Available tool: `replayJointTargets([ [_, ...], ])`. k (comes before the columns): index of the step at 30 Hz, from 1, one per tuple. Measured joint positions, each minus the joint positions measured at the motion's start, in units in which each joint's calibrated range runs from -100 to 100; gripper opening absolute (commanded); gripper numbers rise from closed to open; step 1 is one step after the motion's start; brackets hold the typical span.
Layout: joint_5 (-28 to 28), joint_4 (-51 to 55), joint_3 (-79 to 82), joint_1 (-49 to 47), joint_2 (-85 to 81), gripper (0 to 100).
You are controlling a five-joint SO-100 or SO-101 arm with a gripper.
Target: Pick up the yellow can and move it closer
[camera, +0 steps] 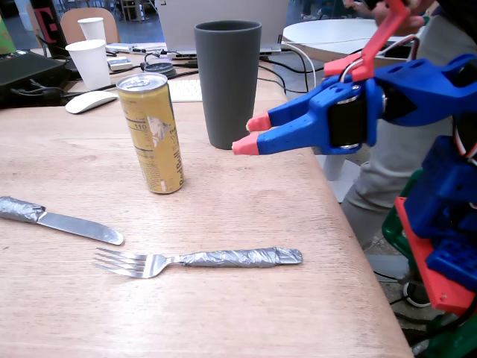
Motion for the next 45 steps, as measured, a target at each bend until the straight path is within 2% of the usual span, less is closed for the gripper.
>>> replayJointTargets([
  [45,0.0,0.0,0.0,0.1,-0.1,23],
])
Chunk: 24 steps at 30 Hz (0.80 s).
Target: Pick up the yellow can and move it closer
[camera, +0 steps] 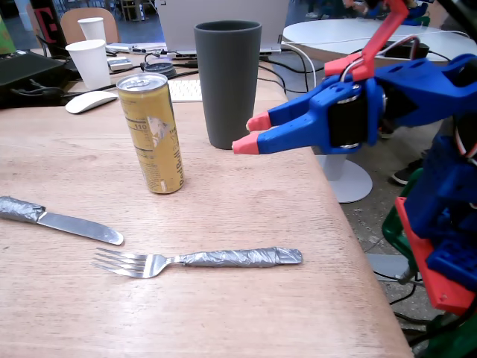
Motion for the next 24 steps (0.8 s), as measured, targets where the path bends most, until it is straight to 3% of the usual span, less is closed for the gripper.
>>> replayJointTargets([
  [17,-0.2,0.0,0.0,-0.6,0.1,23],
  [20,0.0,-0.3,0.0,0.2,8.0,23],
  [24,0.0,-12.4,0.0,0.5,18.4,23],
])
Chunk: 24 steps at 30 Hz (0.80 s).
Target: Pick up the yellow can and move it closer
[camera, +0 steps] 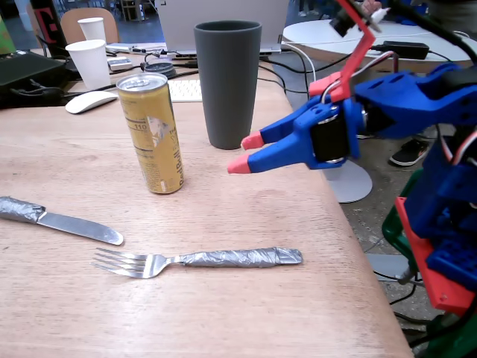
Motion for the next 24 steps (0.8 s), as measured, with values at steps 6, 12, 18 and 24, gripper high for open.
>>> replayJointTargets([
  [6,0.0,-22.1,-3.3,0.1,22.3,23],
  [12,-0.2,-25.8,-15.1,3.8,41.0,23],
  [18,-0.1,-42.2,-15.5,3.8,55.1,23],
  [24,0.0,-45.1,-19.5,4.4,57.8,24],
])
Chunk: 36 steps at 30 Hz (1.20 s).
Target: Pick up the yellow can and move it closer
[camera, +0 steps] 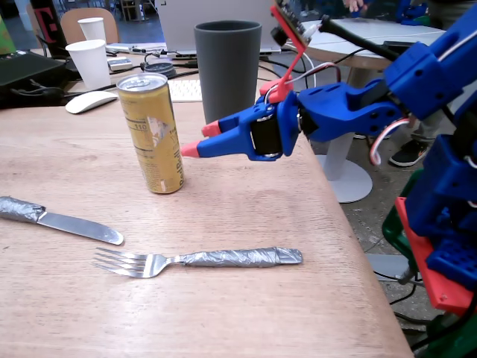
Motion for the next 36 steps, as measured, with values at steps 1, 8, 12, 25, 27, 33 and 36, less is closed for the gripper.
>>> replayJointTargets([
  [1,0.0,0.0,0.0,0.6,0.0,25],
  [8,-0.2,0.0,-0.3,0.6,3.1,52],
  [12,-0.5,0.0,-3.0,1.2,7.1,52],
  [25,-0.5,-0.2,-23.8,6.4,22.7,52],
  [27,-0.5,-0.2,-23.8,6.2,23.7,52],
  [33,-0.5,-0.2,-23.8,1.4,25.0,52],
  [36,-0.5,-0.2,-24.9,-2.1,25.6,52],
])
